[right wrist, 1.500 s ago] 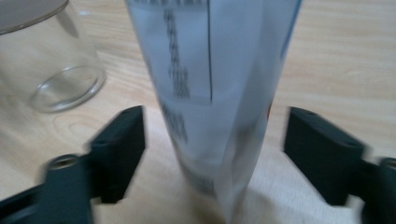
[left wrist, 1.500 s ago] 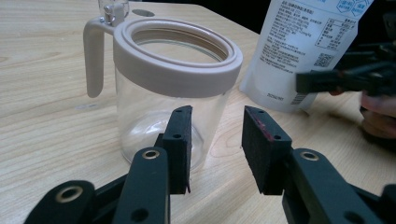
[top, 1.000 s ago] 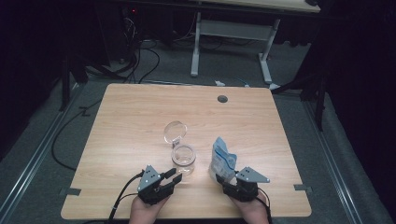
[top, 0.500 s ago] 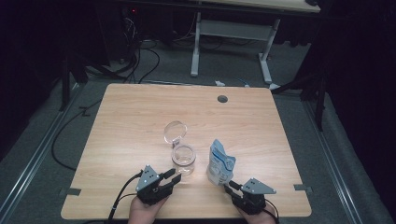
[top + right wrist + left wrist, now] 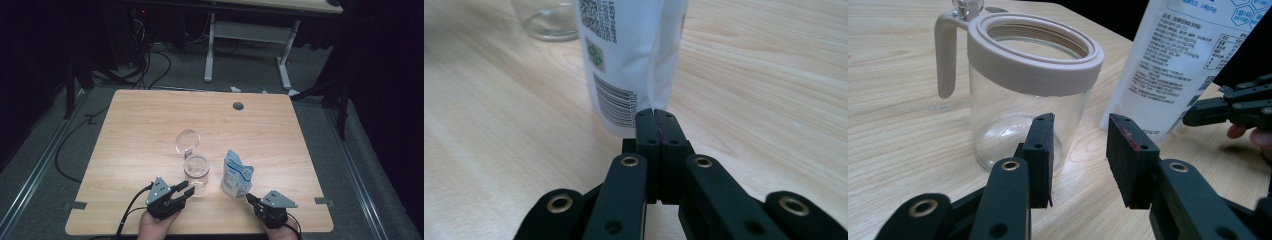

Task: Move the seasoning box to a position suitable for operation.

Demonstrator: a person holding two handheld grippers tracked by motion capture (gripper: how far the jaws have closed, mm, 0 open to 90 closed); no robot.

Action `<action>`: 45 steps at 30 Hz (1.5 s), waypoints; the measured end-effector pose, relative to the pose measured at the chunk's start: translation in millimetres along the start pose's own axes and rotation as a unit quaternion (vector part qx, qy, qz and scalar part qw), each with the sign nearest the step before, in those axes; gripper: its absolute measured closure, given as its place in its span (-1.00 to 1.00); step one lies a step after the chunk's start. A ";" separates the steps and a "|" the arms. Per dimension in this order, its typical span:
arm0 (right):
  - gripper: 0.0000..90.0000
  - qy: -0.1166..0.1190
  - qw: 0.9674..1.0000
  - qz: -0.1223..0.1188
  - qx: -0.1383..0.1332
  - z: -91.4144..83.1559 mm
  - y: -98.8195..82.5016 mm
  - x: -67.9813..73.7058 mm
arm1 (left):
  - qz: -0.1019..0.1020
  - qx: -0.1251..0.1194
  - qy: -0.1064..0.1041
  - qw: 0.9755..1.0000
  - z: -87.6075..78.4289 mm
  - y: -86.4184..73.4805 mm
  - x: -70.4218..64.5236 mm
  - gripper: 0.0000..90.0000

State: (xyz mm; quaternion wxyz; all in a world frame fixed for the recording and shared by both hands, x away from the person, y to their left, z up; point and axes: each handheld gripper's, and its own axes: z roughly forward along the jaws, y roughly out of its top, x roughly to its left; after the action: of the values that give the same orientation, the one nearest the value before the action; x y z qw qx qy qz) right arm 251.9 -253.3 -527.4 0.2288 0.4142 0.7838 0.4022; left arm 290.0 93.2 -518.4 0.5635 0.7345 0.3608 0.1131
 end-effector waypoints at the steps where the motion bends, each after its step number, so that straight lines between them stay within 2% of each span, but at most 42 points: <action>1: 1.00 -0.003 1.000 0.002 0.002 0.4 0.6 -2.2 | -0.001 -0.001 0.000 1.000 0.0 0.1 0.2 0.41; 13: 1.00 -0.032 0.999 0.000 0.011 15.7 12.8 -26.0 | -0.001 -0.001 0.005 1.000 -1.1 -0.9 2.7 0.42; 27: 1.00 -0.033 0.999 0.026 0.006 44.3 29.6 -45.9 | -0.001 -0.007 0.036 0.999 -12.3 0.9 16.1 0.40; 32: 1.00 -0.030 0.999 0.044 0.006 53.1 35.1 -51.5 | 0.004 -0.005 0.059 0.998 -16.1 2.7 21.6 0.33; 34: 0.99 -0.031 0.999 0.043 0.006 57.1 38.0 -54.3 | 0.003 -0.003 0.065 0.998 -17.8 3.3 24.8 0.30; 39: 1.00 -0.032 0.998 0.058 0.014 68.3 44.7 -63.6 | 0.000 -0.004 0.070 0.998 -21.1 4.7 29.2 0.28; 41: 1.00 -0.033 0.998 0.051 0.014 71.4 47.1 -64.1 | 0.000 -0.003 0.069 0.998 -21.5 4.2 29.6 0.28; 45: 1.00 -0.036 0.998 0.054 0.016 73.0 49.5 -64.5 | 0.003 -0.001 0.071 0.997 -21.8 3.4 30.0 0.27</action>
State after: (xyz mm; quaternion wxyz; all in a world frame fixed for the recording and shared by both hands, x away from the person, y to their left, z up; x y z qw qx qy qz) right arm 361.0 -258.4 -527.0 0.2279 0.4738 0.7576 0.3868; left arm 300.4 128.9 -515.2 0.5370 0.7248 0.3980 0.1672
